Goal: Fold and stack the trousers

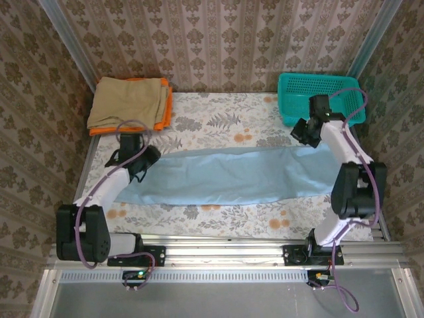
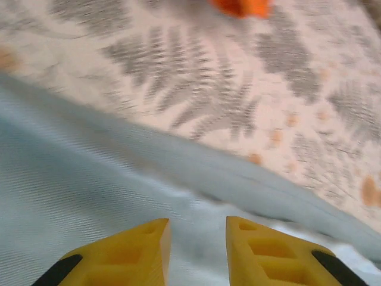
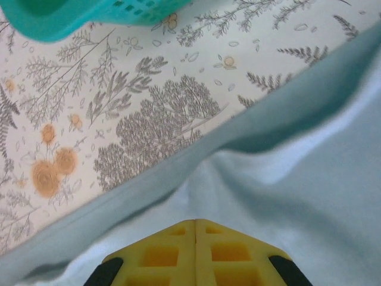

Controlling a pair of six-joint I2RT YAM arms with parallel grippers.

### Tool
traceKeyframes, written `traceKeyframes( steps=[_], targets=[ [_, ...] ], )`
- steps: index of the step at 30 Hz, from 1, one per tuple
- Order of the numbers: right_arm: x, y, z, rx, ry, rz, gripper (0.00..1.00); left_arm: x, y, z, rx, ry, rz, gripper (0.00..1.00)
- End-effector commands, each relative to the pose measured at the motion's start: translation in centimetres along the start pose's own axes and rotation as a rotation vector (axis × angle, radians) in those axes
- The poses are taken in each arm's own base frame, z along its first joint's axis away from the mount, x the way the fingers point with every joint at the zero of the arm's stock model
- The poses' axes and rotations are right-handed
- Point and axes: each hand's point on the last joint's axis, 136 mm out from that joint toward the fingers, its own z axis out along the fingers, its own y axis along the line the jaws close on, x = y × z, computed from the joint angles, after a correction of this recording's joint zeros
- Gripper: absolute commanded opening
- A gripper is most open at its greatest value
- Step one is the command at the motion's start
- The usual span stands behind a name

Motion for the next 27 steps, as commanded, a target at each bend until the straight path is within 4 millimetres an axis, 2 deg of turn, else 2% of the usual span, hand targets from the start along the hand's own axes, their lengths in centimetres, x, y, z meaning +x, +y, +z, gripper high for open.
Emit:
traceKeyframes(
  steps=[1, 4, 6, 8, 11, 13, 16, 21, 24, 27],
  targets=[
    [3.6, -2.5, 2.9, 0.051, 0.106, 0.016, 0.08, 1.8, 1.5, 1.1, -0.080, 0.043, 0.030, 0.30],
    [5.7, -3.1, 4.0, 0.054, 0.166, 0.027, 0.08, 3.6, 1.7, 3.0, -0.053, 0.102, -0.004, 0.30],
    [7.2, -3.2, 4.8, 0.032, 0.197, 0.050, 0.08, 4.7, 2.5, 4.3, -0.074, 0.132, -0.025, 0.30],
    [8.2, -3.9, 5.7, 0.047, 0.221, 0.061, 0.08, 5.7, 4.2, 6.1, -0.099, 0.165, -0.074, 0.29],
    [8.7, -5.2, 6.7, 0.099, 0.236, 0.067, 0.12, 6.1, 7.0, 7.7, -0.124, 0.184, -0.173, 0.27],
    [8.6, -6.2, 7.2, 0.132, 0.238, 0.085, 0.20, 5.3, 8.4, 8.0, -0.136, 0.177, -0.218, 0.27],
    [7.8, -7.4, 8.1, 0.167, 0.234, 0.126, 0.21, 3.3, 9.7, 7.9, -0.157, 0.153, -0.229, 0.28],
    [6.0, -7.1, 9.0, 0.187, 0.222, 0.133, 0.26, 0.4, 10.7, 9.1, -0.175, 0.160, -0.222, 0.28],
    [6.2, -7.0, 9.5, 0.190, 0.244, 0.133, 0.26, -0.7, 11.7, 9.7, -0.190, 0.158, -0.243, 0.29],
    [7.3, -7.0, 9.3, 0.185, 0.261, 0.118, 0.26, -1.8, 13.9, 9.2, -0.225, 0.131, -0.288, 0.29]
  ],
)
